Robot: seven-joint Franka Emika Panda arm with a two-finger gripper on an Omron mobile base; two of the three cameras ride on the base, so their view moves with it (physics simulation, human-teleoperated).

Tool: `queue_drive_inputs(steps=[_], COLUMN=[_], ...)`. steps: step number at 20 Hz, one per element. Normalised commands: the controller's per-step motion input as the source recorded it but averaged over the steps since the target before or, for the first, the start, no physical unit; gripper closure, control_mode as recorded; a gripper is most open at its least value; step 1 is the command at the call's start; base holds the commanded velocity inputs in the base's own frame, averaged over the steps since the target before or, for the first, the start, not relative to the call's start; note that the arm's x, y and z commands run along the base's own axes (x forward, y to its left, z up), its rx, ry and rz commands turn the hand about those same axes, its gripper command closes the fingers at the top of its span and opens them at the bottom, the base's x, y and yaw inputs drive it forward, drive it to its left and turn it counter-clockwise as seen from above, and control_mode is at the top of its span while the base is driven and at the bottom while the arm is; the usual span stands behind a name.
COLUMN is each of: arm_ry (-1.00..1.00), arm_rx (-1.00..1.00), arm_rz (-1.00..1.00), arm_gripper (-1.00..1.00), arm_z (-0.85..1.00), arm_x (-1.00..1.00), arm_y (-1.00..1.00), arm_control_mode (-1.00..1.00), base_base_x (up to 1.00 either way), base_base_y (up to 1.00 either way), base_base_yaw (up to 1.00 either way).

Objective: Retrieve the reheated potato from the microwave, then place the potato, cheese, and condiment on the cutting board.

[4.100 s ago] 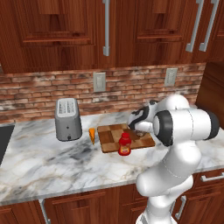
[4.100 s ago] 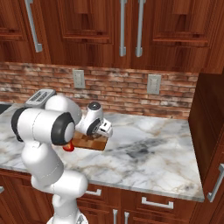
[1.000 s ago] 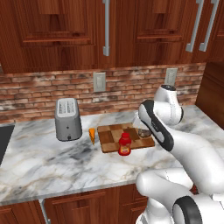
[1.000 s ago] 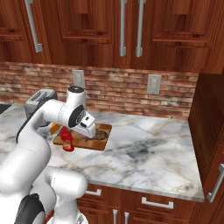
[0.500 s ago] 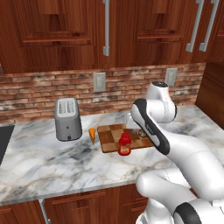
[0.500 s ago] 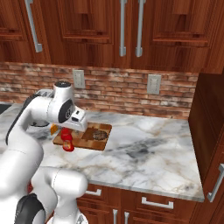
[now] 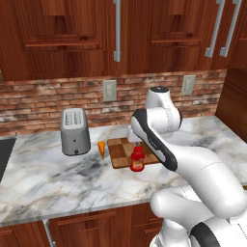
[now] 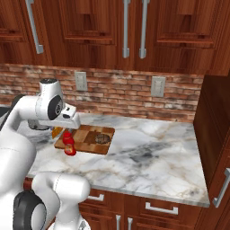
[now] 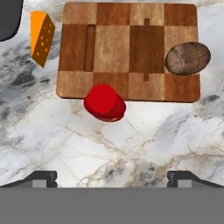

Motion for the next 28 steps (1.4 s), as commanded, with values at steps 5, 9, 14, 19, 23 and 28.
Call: queue_drive_inputs(steps=[5, 9, 14, 19, 23, 28], arm_ry=[0.00, 0.00, 0.00, 0.00, 0.00, -0.01], arm_rx=[0.00, 0.00, -0.01, -0.02, 0.00, 0.00], arm_rz=[0.06, 0.03, 0.03, 0.03, 0.02, 0.02], arm_gripper=[-1.00, -1.00, -1.00, -1.00, -1.00, -1.00], arm_z=[-0.22, -0.15, -0.12, -0.14, -0.22, -0.24], arm_x=[0.16, 0.27, 0.28, 0.09, 0.07, 0.11], arm_y=[0.22, 0.06, 0.02, 0.00, 0.01, 0.00], arm_control_mode=[-1.00, -1.00, -1.00, -1.00, -1.00, -1.00], base_base_x=[0.00, 0.00, 0.00, 0.00, 0.00, 0.00], base_base_y=[0.00, 0.00, 0.00, 0.00, 0.00, 0.00], base_base_yaw=[0.00, 0.00, 0.00, 0.00, 0.00, 0.00])
